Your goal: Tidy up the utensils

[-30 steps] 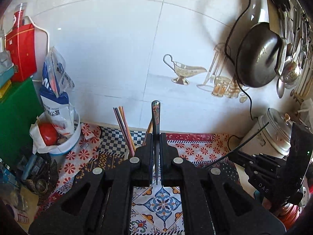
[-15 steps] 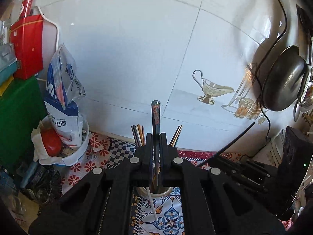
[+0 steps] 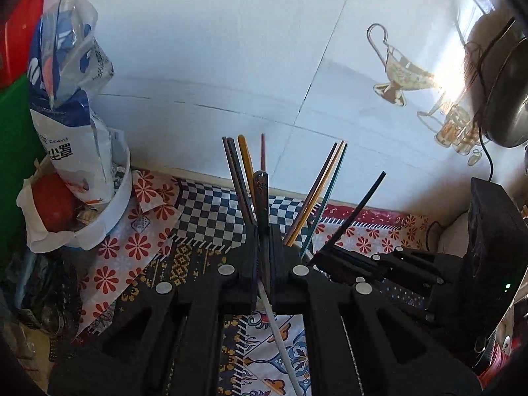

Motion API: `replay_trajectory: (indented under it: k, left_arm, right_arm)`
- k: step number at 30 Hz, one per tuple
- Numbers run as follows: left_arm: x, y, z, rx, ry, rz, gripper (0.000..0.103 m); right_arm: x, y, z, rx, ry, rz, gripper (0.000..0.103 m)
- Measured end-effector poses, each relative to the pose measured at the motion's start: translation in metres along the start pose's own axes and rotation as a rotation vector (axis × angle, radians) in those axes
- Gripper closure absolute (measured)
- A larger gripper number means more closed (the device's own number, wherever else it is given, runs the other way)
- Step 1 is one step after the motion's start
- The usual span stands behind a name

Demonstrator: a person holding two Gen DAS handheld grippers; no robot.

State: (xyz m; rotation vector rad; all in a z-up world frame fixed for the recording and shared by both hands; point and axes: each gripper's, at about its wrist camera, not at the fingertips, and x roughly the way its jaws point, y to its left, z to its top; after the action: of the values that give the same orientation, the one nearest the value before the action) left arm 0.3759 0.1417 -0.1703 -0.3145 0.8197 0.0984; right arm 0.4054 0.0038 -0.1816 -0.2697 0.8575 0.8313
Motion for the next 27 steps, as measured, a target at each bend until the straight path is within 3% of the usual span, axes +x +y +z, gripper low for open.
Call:
replay_trajectory:
  k: [7, 14, 20, 27]
  left_arm:
    - [-0.003, -0.005, -0.005, 0.042, 0.028, 0.021, 0.098]
    - [-0.061, -0.021, -0.005, 0.07, -0.074, 0.0, 0.091]
    - [-0.147, -0.042, -0.016, 0.126, -0.265, 0.017, 0.077]
    - [-0.257, -0.065, -0.053, 0.189, -0.527, 0.028, 0.053]
  right_arm:
    - [0.004, 0.003, -0.001, -0.013, 0.056, 0.018, 0.098]
    - [-0.048, 0.013, 0.002, -0.01, -0.002, 0.005, 0.095]
    - [-0.134, 0.027, 0.001, 0.019, -0.189, -0.025, 0.094]
    - [-0.258, 0.063, -0.019, 0.04, -0.517, -0.114, 0.09]
